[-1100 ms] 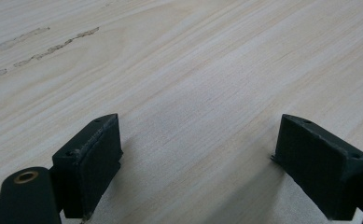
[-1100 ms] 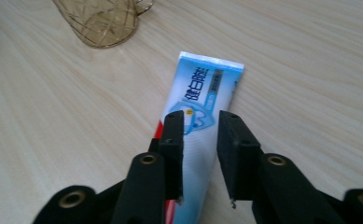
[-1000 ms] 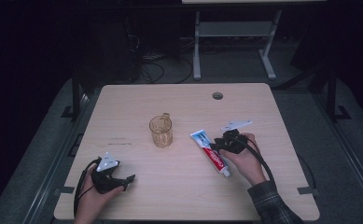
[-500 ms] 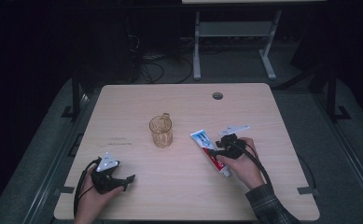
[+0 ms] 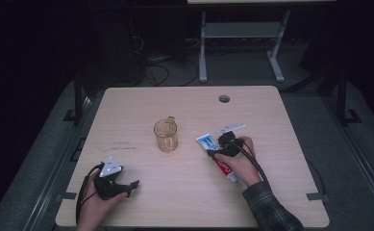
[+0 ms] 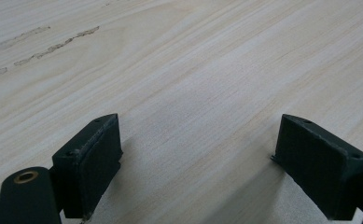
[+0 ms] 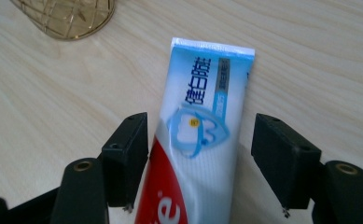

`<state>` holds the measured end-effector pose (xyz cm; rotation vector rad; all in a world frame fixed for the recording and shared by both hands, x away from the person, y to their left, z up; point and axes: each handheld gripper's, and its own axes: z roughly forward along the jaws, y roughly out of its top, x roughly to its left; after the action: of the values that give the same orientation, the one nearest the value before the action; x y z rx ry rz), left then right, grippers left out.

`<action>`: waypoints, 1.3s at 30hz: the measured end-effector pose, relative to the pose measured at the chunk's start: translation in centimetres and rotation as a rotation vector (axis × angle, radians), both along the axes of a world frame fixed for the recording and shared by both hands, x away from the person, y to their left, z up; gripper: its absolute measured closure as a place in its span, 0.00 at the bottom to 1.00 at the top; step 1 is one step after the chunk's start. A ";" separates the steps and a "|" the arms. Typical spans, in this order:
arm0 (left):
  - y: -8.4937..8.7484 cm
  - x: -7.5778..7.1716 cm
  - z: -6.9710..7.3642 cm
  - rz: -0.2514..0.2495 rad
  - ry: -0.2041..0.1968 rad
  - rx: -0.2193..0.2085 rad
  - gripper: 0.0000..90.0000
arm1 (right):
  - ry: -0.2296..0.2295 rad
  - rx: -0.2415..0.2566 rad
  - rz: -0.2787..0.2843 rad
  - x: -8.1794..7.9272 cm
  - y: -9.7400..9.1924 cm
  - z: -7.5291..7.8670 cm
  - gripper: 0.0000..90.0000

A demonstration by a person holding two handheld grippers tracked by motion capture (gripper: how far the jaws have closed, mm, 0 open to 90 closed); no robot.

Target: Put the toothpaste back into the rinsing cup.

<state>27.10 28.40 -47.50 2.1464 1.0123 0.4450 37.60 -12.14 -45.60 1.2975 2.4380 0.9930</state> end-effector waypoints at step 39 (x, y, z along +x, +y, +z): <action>0.0 -0.1 0.0 -0.003 0.001 0.001 0.15 | 0.047 -0.162 0.009 2.1 3.2 0.0 0.60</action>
<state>27.01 28.41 -47.49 2.1486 1.0093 0.4427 39.67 -8.97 -45.57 1.2699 2.5017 0.7575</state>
